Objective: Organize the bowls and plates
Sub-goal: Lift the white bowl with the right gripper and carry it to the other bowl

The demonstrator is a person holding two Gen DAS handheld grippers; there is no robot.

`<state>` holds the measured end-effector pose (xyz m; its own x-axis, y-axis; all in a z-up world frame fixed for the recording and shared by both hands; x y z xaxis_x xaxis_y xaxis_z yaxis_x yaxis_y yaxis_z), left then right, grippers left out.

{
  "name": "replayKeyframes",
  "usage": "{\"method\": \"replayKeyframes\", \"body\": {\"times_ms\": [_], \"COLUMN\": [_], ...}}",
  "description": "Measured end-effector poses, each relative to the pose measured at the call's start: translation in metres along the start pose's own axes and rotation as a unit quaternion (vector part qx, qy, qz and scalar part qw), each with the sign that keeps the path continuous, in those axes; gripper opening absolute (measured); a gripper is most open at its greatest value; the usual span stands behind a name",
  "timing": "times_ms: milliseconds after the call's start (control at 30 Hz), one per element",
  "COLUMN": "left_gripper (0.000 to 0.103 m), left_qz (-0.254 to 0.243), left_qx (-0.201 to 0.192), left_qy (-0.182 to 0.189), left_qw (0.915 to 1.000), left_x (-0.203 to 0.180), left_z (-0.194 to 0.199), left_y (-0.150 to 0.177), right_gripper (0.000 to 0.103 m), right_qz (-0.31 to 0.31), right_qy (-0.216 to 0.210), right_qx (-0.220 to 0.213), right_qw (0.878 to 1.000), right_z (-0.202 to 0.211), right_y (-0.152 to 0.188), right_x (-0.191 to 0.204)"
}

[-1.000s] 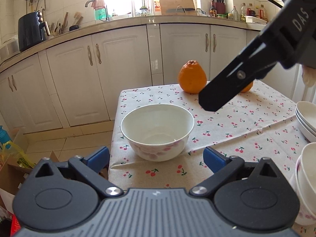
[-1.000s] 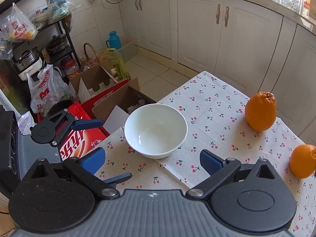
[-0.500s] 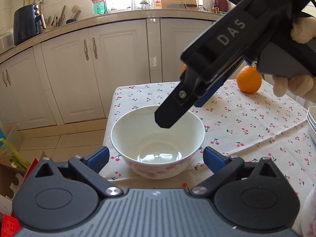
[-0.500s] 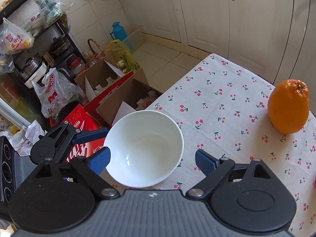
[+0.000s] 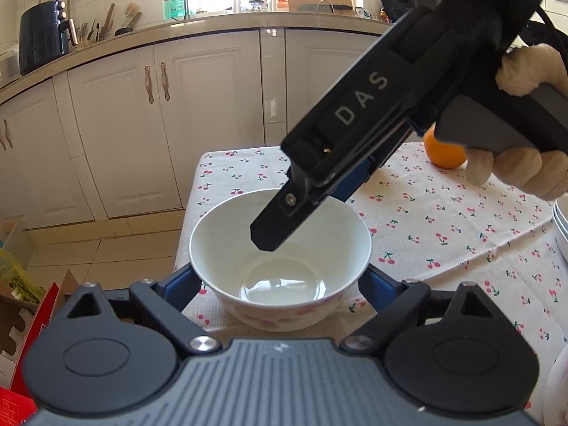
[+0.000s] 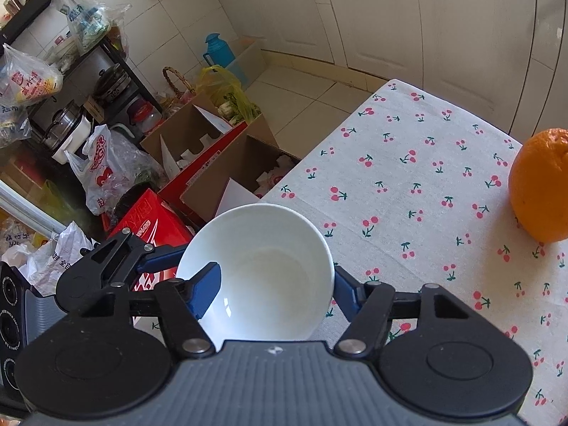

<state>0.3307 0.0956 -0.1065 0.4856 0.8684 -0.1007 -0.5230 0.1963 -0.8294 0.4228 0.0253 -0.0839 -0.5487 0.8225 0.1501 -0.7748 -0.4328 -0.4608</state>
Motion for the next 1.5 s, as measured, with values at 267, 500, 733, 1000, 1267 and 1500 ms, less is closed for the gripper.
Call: {"method": "replayKeyframes", "body": {"times_ms": [267, 500, 733, 1000, 1267, 1500], "left_gripper": [0.094, 0.094, 0.094, 0.094, 0.094, 0.094], "left_qz": [0.005, 0.003, -0.005, -0.013, -0.019, -0.020], "left_qx": [0.002, 0.004, 0.001, -0.006, -0.007, -0.014], "left_qy": [0.001, 0.001, 0.005, 0.011, 0.014, 0.021], "left_qw": [1.0000, 1.0000, 1.0000, 0.9998, 0.9997, 0.9995], "left_x": [0.001, -0.006, -0.020, -0.046, -0.075, -0.097], "left_z": [0.001, 0.008, 0.026, 0.058, 0.091, 0.115], "left_y": [0.000, -0.003, -0.008, -0.011, -0.006, -0.001], "right_gripper": [0.073, 0.073, 0.073, 0.073, 0.073, 0.073], "right_qz": [-0.004, 0.001, 0.003, 0.006, 0.013, 0.017], "right_qy": [0.001, 0.002, -0.003, -0.003, -0.006, -0.005], "right_qx": [-0.002, -0.004, -0.015, -0.032, -0.043, -0.053], "right_qw": [1.000, 1.000, 1.000, 0.999, 0.999, 0.998], "right_z": [0.001, 0.009, 0.032, 0.071, 0.107, 0.132], "right_y": [0.001, 0.002, 0.012, 0.032, 0.061, 0.087], "right_x": [0.001, 0.004, 0.010, 0.023, 0.042, 0.053]}}
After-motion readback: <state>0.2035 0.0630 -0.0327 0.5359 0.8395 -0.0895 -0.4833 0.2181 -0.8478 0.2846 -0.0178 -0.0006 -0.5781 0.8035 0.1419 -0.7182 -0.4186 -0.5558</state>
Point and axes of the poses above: each gripper's, at about its wrist camera, not at the fingertips, and z roughly against the way its jaws point, x to its left, y to its underside, the point moved 7 cm from there along -z, roughly the way its jaws point, and after that the axes turned 14 degrees about y, right-handed, at the moved point
